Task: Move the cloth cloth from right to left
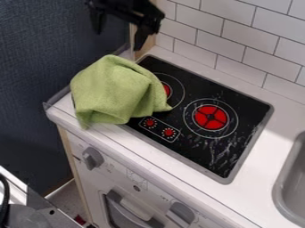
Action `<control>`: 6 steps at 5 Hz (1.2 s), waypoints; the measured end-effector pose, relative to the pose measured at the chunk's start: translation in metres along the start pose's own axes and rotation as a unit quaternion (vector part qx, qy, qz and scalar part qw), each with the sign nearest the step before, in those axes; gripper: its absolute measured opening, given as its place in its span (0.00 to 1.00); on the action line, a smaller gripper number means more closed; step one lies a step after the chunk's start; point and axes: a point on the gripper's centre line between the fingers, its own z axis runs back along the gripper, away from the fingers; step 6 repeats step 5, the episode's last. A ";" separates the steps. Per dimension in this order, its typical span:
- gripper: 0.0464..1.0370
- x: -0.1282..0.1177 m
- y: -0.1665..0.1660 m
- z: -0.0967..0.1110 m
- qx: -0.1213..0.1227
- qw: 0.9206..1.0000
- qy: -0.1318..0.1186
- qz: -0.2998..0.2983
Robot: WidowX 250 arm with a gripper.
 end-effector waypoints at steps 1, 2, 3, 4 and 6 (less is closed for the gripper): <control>0.96 0.002 -0.005 0.023 -0.024 1.000 -0.004 0.007; 0.96 0.001 -0.016 0.032 -0.051 0.998 0.020 0.006; 0.96 -0.008 -0.056 0.029 -0.104 0.991 0.079 -0.001; 0.96 -0.019 -0.096 0.039 -0.133 0.987 0.087 -0.020; 0.96 -0.041 -0.141 0.048 -0.169 0.980 0.087 -0.063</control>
